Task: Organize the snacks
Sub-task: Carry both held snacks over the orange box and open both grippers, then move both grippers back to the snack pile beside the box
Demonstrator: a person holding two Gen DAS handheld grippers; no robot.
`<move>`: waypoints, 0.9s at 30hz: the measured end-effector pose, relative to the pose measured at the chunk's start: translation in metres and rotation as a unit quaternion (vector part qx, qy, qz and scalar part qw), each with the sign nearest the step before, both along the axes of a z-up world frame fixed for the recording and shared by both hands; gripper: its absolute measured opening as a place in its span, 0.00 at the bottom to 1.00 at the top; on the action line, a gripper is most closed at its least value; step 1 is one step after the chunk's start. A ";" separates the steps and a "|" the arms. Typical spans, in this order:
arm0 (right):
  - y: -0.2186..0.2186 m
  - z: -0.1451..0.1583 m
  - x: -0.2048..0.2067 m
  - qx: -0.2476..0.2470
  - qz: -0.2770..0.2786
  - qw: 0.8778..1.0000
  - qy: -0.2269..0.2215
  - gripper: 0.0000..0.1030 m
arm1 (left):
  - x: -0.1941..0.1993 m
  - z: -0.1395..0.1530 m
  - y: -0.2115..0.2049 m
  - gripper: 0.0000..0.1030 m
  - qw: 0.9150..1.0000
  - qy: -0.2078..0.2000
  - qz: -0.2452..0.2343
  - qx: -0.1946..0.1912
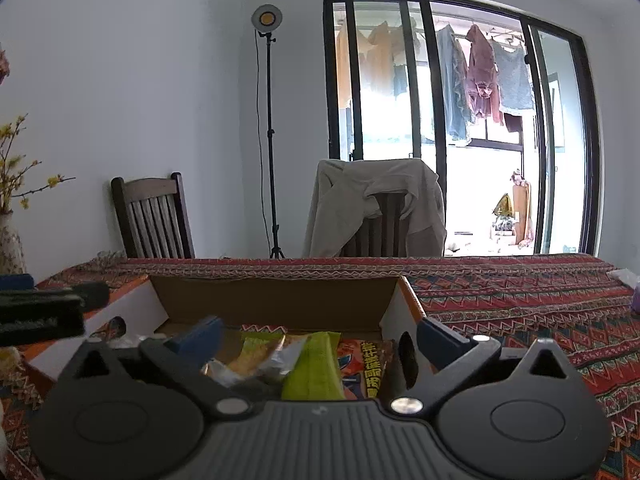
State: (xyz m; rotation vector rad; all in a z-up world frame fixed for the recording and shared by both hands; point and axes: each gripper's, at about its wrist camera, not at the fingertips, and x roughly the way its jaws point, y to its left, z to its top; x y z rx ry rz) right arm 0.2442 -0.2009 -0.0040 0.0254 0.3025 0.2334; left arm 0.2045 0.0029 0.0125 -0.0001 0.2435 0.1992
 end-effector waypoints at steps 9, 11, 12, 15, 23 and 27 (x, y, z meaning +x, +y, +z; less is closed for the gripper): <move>-0.005 -0.001 -0.001 0.005 -0.007 1.000 0.000 1.00 | -0.001 0.005 0.003 1.00 1.000 -0.003 0.000 -0.010; -0.005 0.000 -0.001 0.007 -0.006 1.000 0.000 1.00 | -0.003 0.008 0.004 1.00 1.000 -0.003 -0.001 -0.017; -0.006 0.001 -0.001 0.011 -0.004 1.000 0.003 1.00 | -0.004 0.010 0.004 1.00 1.000 -0.004 -0.002 -0.020; -0.009 0.011 -0.003 0.018 -0.003 1.000 0.004 1.00 | -0.008 0.019 0.005 1.00 1.000 -0.003 -0.008 -0.029; -0.018 0.027 -0.027 0.015 0.000 1.000 0.008 1.00 | -0.043 0.033 0.004 1.00 0.999 -0.005 -0.020 -0.034; -0.023 0.027 -0.045 0.014 0.007 1.000 0.016 1.00 | -0.063 0.032 0.004 1.00 0.999 0.001 -0.025 -0.034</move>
